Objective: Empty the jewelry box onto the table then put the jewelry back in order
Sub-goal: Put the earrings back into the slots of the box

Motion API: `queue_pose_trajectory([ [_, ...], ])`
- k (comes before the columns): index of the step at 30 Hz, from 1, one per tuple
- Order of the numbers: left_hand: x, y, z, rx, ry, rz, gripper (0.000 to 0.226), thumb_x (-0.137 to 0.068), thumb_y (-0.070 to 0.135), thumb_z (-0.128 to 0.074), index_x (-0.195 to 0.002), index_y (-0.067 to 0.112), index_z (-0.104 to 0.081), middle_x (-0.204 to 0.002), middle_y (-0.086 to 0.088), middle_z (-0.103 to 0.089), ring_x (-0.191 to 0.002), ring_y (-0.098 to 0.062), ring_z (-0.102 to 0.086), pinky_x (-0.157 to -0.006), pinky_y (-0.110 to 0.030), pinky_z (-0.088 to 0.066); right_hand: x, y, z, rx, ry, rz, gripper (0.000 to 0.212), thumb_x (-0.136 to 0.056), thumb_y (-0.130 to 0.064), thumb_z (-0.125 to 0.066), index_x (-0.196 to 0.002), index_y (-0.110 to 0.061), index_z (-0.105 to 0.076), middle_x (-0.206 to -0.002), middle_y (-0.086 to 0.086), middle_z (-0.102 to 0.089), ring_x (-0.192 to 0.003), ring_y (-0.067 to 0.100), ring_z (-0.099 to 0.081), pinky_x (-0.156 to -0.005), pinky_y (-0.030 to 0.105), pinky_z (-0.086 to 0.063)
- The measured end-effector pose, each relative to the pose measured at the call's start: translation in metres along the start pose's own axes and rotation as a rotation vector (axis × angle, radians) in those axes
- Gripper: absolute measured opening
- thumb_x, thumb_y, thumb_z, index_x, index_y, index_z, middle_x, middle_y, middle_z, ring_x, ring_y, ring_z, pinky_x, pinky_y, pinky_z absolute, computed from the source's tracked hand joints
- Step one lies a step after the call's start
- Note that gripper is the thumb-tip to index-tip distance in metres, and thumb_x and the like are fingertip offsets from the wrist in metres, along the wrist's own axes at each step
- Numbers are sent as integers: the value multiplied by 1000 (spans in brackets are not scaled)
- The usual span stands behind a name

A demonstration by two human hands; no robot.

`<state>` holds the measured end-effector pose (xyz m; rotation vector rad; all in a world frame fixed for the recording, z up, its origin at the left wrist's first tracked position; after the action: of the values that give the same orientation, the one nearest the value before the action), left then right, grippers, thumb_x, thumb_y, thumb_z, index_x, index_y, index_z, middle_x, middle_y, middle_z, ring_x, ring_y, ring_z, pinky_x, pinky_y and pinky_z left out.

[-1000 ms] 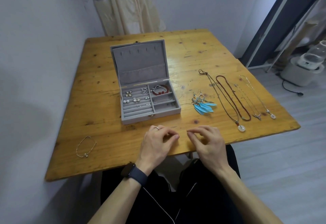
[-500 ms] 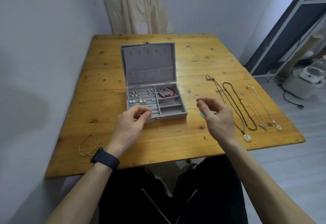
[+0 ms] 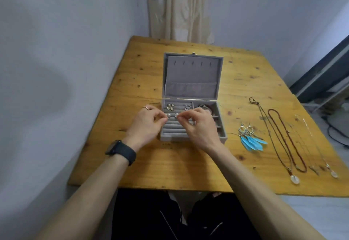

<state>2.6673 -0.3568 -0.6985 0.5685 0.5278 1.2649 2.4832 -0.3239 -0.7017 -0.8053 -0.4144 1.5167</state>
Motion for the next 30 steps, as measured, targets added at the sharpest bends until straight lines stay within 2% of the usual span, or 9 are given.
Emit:
queue_pose_trajectory([
  [3, -2, 2, -7, -153, -43, -13, 13, -95, 37, -61, -98, 30, -72, -119, 7, -54, -109, -14, -53, -89, -38, -52, -5, -2, -12, 118, -49, 3, 18, -94, -43, -63, -103, -34, -76, -98, -10, -62, -98, 17, -46, -82, 37, -43],
  [6, -4, 3, -7, -249, 0, -22, 16, -95, 38, -61, -99, 29, -73, -122, 6, -55, -111, -16, -54, -89, -35, -51, -9, -3, -18, 200, -100, 15, 19, -95, -44, -61, -105, -36, -76, -101, -8, -60, -98, 18, -43, -84, 41, -42],
  [11, -11, 4, -8, -306, -20, 2, 15, -93, 39, -61, -101, 31, -71, -125, 5, -54, -114, -17, -53, -87, -34, -51, -13, -5, -23, 301, -164, 15, 22, -96, -47, -57, -107, -38, -73, -105, -7, -59, -103, 19, -42, -81, 37, -35],
  [15, -15, -2, -12, -194, -49, 71, 9, -90, 38, -64, -97, 33, -67, -112, 5, -57, -105, -20, -58, -85, -36, -52, -18, -9, -24, 329, -187, 4, 22, -94, -47, -56, -105, -37, -73, -108, -6, -60, -104, 20, -42, -80, 36, -31],
  [17, -16, -6, -16, -125, -38, 94, 16, -88, 37, -68, -100, 32, -60, -105, 6, -59, -99, -20, -59, -84, -40, -54, -20, -11, -25, 336, -176, -1, 21, -94, -46, -57, -103, -35, -73, -108, -6, -59, -103, 18, -42, -80, 35, -30],
  [20, -19, -11, -18, 2, -35, 161, 27, -85, 34, -74, -102, 28, -54, -105, 7, -60, -99, -16, -59, -84, -36, -53, -21, -12, -27, 330, -142, -19, 20, -91, -48, -60, -104, -34, -69, -108, -6, -60, -104, 19, -44, -82, 36, -35],
  [24, -20, -13, -20, 91, -34, 197, 30, -83, 31, -77, -102, 25, -55, -106, 7, -61, -100, -15, -57, -83, -31, -49, -24, -12, -27, 328, -131, -60, 23, -88, -51, -63, -104, -35, -66, -109, -7, -61, -106, 19, -45, -88, 39, -39],
  [30, -20, -17, -23, 113, -42, 203, 22, -83, 32, -76, -96, 31, -58, -105, 7, -61, -101, -16, -58, -89, -40, -53, -27, -16, -27, 350, -155, -93, 23, -84, -48, -63, -104, -36, -62, -114, -5, -61, -110, 22, -45, -89, 41, -37],
])
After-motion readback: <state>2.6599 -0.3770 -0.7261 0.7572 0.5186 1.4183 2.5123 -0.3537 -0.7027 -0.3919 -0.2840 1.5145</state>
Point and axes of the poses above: each hand's wrist, its own x-axis away from the middle knuckle, its own z-axis out of the back of the hand, y = z × x, the point moved 3 cm from there along -x, towards the middle knuckle
